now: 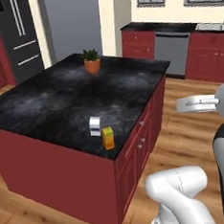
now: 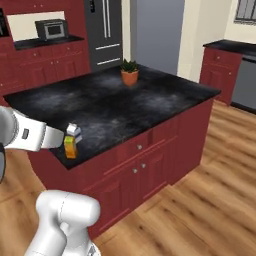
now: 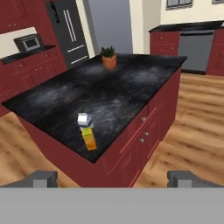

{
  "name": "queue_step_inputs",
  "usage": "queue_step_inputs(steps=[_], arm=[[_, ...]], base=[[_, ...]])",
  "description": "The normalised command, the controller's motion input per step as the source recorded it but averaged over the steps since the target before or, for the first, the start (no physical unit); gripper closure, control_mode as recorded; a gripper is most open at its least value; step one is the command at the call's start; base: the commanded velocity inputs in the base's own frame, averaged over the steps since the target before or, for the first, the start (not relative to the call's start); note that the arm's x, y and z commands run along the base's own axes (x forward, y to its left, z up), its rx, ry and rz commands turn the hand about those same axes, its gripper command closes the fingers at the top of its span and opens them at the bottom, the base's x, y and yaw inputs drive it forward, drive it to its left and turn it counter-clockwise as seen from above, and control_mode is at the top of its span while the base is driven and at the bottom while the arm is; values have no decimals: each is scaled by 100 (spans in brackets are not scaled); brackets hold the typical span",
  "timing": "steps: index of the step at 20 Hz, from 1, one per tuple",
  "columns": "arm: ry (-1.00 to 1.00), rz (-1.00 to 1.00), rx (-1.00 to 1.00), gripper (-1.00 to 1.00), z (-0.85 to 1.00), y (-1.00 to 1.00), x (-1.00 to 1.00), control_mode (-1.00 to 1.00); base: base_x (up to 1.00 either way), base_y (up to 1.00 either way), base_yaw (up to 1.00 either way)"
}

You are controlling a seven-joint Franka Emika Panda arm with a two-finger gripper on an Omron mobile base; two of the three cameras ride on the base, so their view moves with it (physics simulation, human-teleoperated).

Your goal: Pick the bottled water, milk, boxed drink from the counter and place them in the open cabinet.

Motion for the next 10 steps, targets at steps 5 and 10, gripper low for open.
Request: queue_step_inputs(steps=[5,10], arm=[[0,0,0,-100,0,0,0,100],[0,0,0,-100,0,0,0,100]], base=[[-7,46,31],[-1,39,28]])
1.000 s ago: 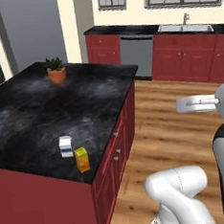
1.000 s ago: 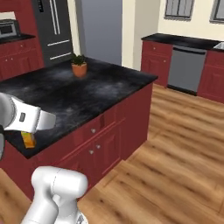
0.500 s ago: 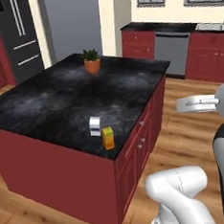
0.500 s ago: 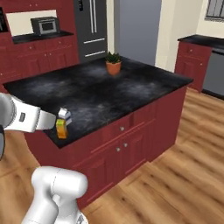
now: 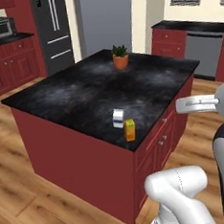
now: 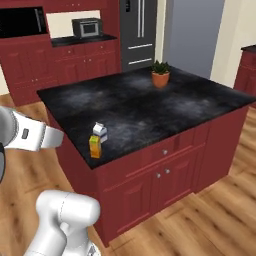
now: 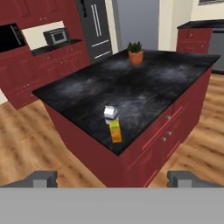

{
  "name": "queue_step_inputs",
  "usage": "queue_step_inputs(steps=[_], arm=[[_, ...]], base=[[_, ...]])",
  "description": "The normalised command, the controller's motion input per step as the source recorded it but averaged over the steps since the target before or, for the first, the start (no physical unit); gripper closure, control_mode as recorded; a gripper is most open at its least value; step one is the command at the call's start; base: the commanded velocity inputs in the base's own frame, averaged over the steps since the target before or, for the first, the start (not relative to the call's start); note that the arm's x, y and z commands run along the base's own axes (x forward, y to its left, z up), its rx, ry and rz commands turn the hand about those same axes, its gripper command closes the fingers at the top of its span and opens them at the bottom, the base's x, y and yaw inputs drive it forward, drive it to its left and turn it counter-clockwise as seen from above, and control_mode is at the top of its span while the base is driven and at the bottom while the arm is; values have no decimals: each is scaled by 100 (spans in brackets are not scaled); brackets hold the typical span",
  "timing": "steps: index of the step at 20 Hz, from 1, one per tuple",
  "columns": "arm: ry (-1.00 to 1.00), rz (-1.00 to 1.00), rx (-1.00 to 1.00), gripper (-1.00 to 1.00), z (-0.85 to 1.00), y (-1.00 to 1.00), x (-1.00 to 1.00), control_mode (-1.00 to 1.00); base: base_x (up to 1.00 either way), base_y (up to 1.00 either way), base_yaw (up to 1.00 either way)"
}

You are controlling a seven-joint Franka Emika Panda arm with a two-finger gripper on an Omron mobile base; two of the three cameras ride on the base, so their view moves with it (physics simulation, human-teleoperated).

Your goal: Pick the bottled water, milk, boxed drink from the counter and place them in the open cabinet.

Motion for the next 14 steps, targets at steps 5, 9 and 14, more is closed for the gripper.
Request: queue_step_inputs(steps=[5,9,14], arm=[[0,0,0,-100,0,0,0,100],[0,0,0,-100,0,0,0,100],[0,0,0,-100,0,0,0,100]], base=[[9,30,18],[29,25,13],[32,22,10]])
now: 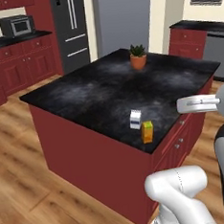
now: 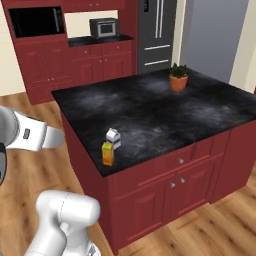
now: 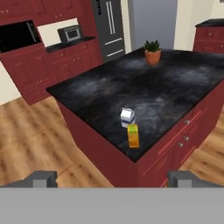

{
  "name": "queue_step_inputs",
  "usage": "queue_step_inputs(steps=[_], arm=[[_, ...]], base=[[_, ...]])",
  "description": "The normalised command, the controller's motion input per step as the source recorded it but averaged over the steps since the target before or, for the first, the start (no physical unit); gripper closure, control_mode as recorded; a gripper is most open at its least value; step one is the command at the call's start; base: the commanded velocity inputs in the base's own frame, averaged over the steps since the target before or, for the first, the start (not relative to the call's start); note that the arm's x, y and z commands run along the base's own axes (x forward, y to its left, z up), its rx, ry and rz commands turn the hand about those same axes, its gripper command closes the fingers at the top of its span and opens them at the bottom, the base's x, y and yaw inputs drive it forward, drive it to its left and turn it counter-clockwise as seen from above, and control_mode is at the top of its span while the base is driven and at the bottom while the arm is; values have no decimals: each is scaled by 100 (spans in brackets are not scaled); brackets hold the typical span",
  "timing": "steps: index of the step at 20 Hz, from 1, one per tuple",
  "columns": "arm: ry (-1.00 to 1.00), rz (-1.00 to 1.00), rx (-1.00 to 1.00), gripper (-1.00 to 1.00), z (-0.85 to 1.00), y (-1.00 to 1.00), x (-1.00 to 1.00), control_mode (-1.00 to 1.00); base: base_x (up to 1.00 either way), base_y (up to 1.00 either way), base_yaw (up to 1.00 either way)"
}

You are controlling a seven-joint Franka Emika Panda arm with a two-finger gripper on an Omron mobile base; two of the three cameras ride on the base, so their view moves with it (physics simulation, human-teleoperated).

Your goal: Pick the bottled water, milk, boxed drink from the counter and place them in the open cabinet.

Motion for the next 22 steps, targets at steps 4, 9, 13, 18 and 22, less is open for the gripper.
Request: queue_step_inputs(steps=[4,9,13,18,22], arm=[[0,0,0,-100,0,0,0,100],[0,0,0,-100,0,0,0,100],[0,0,0,-100,0,0,0,100],[7,0,2,-100,-7,0,0,-100],[21,0,3,-100,-9,0,2,-100]], base=[[17,4,8],[2,0,4],[0,0,0],[0,0,0],[0,0,0]])
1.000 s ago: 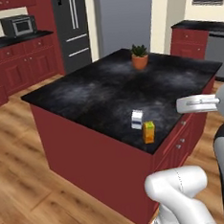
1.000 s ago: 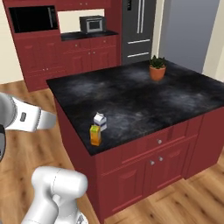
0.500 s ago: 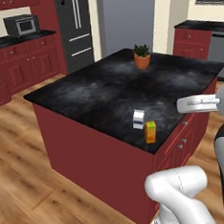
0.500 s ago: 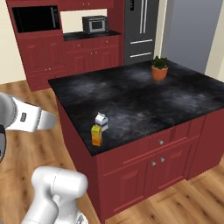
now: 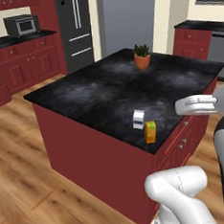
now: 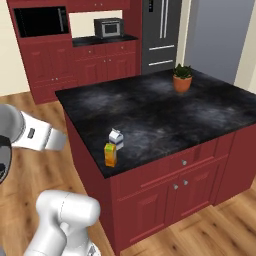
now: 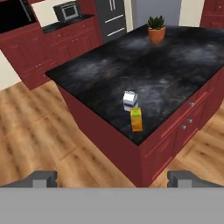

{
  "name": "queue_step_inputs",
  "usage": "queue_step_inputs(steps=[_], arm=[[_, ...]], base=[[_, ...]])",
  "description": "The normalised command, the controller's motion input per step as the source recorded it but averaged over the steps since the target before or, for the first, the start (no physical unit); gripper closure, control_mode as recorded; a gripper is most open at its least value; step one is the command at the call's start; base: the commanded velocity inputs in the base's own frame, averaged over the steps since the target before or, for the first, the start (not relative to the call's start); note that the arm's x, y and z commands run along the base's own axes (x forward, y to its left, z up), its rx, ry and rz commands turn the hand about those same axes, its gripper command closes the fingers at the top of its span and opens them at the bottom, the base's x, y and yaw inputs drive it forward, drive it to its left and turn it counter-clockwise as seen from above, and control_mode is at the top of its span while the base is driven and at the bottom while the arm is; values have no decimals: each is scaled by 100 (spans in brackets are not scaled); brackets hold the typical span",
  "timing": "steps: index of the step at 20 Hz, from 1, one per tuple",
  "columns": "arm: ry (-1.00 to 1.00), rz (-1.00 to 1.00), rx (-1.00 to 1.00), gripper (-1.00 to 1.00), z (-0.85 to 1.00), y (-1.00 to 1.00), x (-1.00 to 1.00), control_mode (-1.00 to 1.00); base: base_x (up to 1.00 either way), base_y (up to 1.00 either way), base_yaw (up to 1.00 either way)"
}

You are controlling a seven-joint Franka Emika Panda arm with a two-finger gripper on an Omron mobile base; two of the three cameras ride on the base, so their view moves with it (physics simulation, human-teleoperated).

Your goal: Pick the bottled water, milk, boxed drink from the counter and place them in the open cabinet.

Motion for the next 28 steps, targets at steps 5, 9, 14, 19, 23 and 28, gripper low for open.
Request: queue_step_inputs(steps=[5,9,14,19,23,28], arm=[[9,0,0,-100,-6,0,6,-100],[3,0,0,-100,-10,0,0,-100],[7,0,-1,-100,-22,0,0,-100],[14,0,-3,-100,-26,0,14,-100],[9,0,-4,-100,-21,0,26,-100],[4,0,-4,-100,-28,0,37,-100]], base=[[0,0,0],[0,0,0],[0,0,0],[0,0,0],[0,0,0],[0,0,0]])
